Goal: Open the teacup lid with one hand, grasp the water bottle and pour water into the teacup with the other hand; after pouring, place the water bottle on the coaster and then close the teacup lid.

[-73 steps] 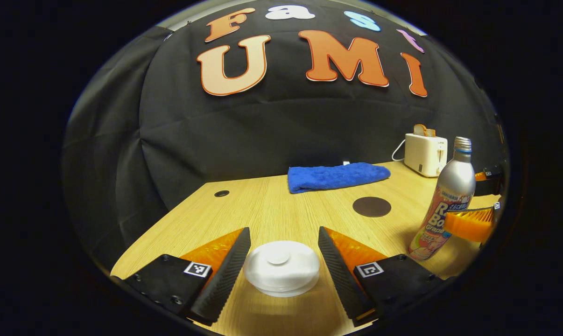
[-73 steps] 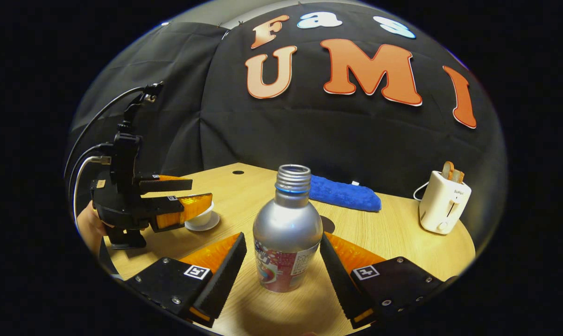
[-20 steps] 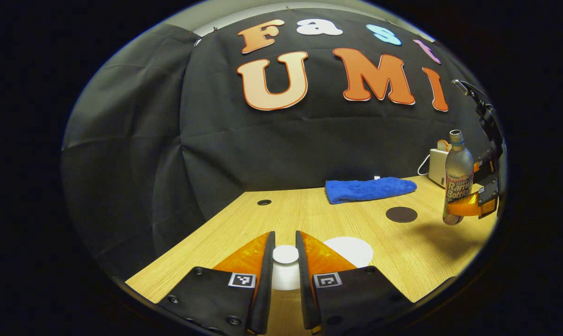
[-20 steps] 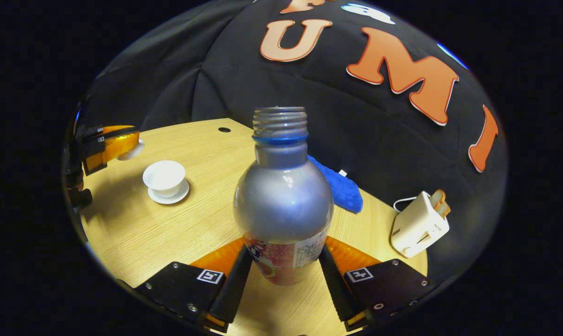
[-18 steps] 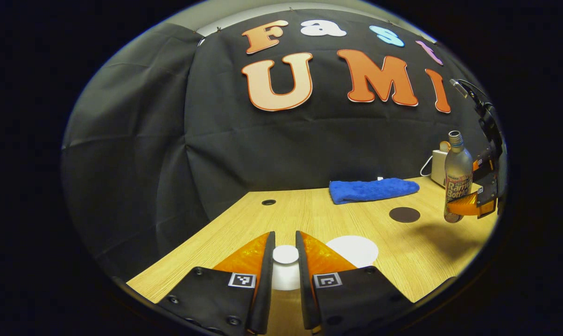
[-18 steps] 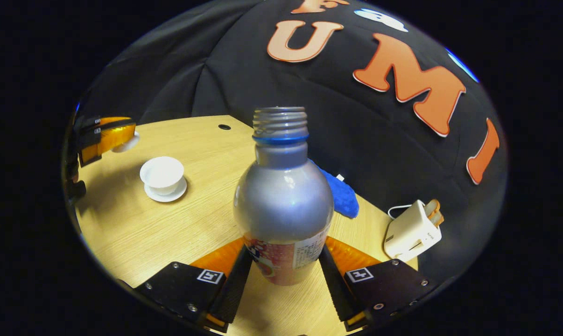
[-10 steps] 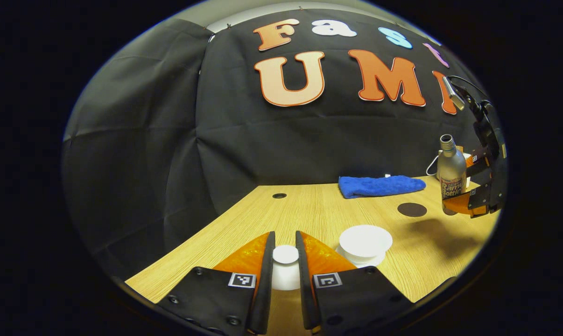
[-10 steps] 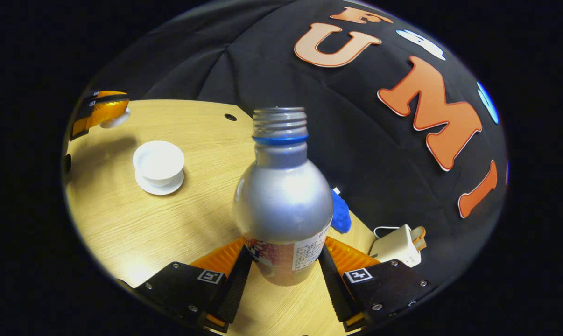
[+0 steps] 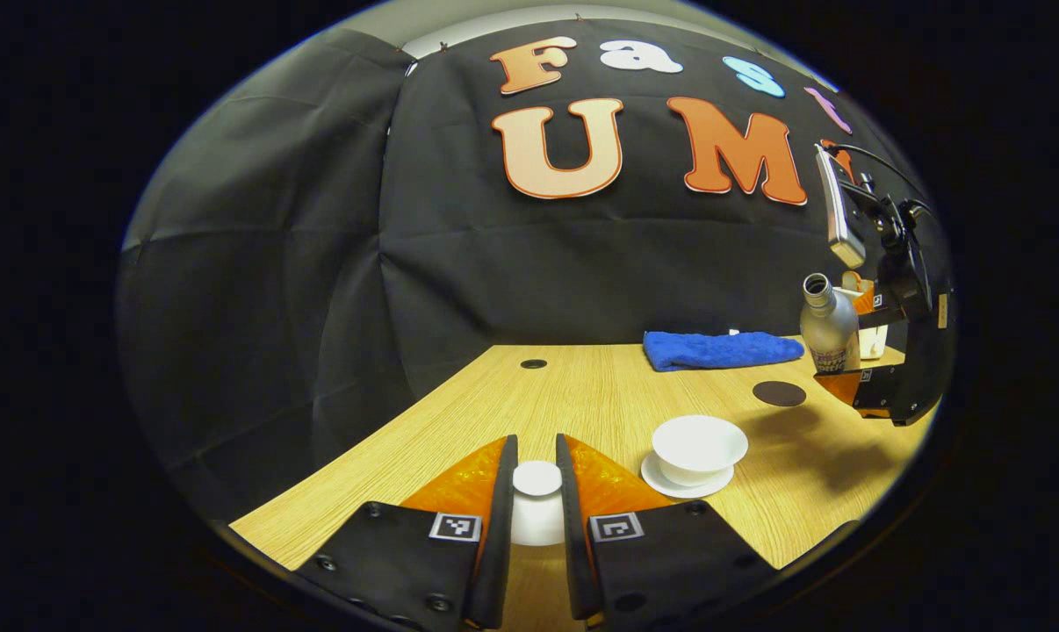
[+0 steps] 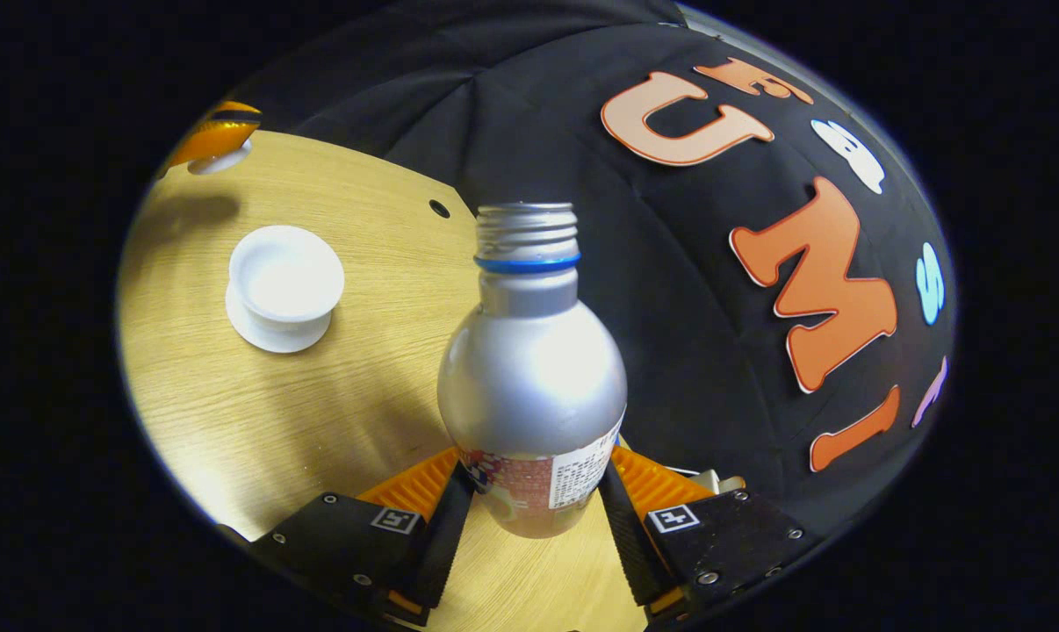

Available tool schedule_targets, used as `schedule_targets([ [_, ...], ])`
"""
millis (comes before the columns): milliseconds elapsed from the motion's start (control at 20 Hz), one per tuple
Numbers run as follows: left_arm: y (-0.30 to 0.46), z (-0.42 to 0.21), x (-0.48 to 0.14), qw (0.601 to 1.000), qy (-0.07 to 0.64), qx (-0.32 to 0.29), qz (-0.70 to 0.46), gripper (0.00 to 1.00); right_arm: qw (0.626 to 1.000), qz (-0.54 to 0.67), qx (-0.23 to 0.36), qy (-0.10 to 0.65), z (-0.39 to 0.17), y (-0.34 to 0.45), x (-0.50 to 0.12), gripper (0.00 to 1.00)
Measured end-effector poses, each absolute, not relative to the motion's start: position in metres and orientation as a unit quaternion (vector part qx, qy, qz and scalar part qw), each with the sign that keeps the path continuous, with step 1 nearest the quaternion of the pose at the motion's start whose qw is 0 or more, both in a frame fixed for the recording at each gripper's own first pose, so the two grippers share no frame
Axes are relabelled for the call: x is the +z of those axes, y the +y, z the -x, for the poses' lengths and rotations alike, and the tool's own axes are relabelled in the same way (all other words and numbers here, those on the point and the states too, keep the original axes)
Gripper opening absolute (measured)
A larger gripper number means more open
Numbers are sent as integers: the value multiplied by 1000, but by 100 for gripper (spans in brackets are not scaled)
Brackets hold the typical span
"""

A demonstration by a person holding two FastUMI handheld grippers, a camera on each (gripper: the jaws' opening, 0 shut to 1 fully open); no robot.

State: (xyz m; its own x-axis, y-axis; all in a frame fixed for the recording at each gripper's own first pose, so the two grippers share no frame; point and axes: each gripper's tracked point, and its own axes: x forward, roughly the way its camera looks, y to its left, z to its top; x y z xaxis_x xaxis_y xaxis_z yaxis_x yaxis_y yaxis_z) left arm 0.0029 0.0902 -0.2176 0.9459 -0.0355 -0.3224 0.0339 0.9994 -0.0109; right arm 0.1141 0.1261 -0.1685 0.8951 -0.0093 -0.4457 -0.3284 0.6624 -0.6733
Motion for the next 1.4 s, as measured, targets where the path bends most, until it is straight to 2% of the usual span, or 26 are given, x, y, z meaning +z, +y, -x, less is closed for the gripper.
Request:
schedule_targets([
  [500, 99, 2, -226, 986, 168, -13, 10, 31, 845, 513, 76, 132, -124, 155, -159, 79],
  [950, 106, 3, -232, 985, 172, -9, 12, 31, 777, 625, 33, 63, -134, 160, -147, 79],
  [1000, 107, 3, -232, 985, 171, -9, 12, 36, 773, 631, 32, 61, -134, 160, -148, 78],
  [1050, 106, 4, -233, 985, 173, -10, 11, 31, 767, 638, 33, 58, -136, 160, -147, 78],
  [1350, 109, 3, -234, 984, 175, -10, 12, 31, 721, 692, 22, 31, -145, 159, -145, 78],
  [1400, 108, 4, -234, 984, 175, -11, 13, 36, 716, 698, 19, 25, -146, 159, -143, 78],
])
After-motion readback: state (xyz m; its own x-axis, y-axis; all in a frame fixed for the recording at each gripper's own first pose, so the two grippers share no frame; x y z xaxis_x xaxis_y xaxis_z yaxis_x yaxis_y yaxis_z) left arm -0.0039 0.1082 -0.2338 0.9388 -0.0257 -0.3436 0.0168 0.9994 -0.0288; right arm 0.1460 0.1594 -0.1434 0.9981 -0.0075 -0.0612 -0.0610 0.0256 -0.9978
